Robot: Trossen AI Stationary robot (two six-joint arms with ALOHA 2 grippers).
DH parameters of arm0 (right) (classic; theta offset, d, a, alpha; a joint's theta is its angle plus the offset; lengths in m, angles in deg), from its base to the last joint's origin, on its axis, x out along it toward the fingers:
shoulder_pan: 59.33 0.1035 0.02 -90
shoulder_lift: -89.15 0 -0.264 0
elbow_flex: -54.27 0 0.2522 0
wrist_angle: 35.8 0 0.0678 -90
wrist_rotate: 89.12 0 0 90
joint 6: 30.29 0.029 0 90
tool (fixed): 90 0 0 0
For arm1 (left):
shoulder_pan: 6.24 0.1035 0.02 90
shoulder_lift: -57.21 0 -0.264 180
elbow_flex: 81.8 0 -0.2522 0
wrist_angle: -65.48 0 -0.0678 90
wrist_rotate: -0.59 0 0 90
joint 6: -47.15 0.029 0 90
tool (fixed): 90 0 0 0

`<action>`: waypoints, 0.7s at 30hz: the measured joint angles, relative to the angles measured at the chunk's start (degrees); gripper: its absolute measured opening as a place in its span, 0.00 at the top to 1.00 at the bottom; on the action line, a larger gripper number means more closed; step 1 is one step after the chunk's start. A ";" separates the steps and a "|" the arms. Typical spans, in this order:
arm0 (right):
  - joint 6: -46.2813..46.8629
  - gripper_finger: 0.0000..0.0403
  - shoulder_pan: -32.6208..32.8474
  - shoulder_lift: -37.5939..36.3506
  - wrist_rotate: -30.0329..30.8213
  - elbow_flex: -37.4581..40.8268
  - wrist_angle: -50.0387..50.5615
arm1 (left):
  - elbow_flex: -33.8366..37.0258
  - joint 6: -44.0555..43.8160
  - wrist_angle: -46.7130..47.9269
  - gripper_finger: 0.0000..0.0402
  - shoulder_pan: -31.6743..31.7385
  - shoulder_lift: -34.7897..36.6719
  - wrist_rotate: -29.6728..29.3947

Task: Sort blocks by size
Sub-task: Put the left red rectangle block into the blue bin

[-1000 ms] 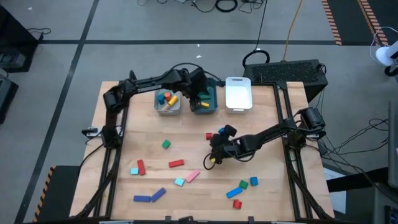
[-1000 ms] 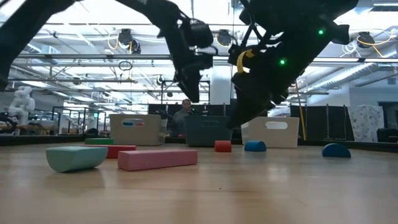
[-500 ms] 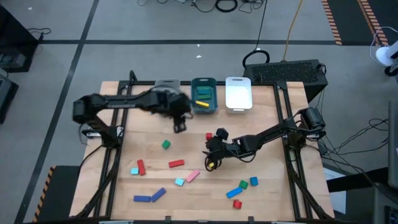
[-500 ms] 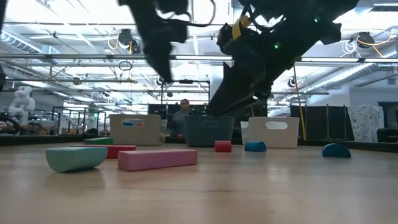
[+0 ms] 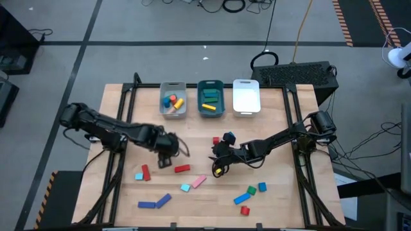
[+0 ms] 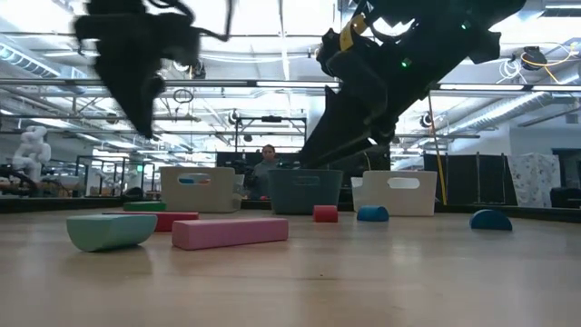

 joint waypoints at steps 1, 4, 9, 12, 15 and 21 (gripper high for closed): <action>0.00 0.50 0.00 0.00 0.00 0.00 -0.04 | 0.41 -0.74 0.81 0.55 -1.35 -0.11 0.51; -0.38 0.50 0.00 0.00 0.00 0.00 -0.27 | 1.39 -3.21 2.05 0.55 -5.03 -0.28 1.93; -0.42 0.50 0.00 0.00 0.00 0.00 -0.39 | 4.02 -12.48 2.19 0.55 -9.89 -0.24 3.80; -0.42 0.50 0.00 0.00 0.00 0.00 -0.47 | 5.44 -24.23 3.06 0.55 -11.77 -0.26 4.19; -0.42 0.50 0.00 0.00 0.00 0.00 -0.50 | 6.91 -32.79 3.31 0.55 -13.12 -0.26 7.67; 0.17 0.50 0.00 0.00 -0.22 0.00 -0.44 | 8.97 -57.58 5.16 0.55 -16.07 -0.26 5.48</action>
